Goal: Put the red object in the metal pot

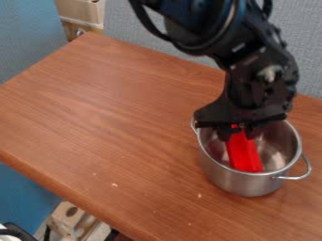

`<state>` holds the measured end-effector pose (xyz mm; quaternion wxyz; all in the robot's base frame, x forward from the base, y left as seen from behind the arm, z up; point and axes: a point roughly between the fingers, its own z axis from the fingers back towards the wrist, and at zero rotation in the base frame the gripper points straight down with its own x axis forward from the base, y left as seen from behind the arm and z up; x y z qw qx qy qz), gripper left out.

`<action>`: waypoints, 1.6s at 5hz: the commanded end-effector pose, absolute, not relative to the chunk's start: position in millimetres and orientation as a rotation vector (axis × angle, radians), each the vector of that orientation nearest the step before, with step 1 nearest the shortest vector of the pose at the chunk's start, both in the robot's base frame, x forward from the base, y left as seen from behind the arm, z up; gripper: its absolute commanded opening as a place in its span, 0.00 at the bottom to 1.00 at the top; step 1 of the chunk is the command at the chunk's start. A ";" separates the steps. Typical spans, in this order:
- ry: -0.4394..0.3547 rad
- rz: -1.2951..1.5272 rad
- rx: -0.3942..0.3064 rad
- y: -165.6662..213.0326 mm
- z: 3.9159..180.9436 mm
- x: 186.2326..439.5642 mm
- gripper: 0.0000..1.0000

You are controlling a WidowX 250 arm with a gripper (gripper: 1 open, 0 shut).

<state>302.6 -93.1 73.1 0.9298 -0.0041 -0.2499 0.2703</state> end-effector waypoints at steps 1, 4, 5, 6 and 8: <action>-0.553 0.540 -0.019 -97.1 72.4 306.4 0.00; -0.556 0.532 0.037 -95.7 58.5 301.9 1.00; -0.550 0.531 0.058 -94.8 58.3 299.3 1.00; -0.544 0.529 0.079 -94.0 57.8 297.4 1.00; -0.533 0.524 0.119 -92.8 57.6 294.7 1.00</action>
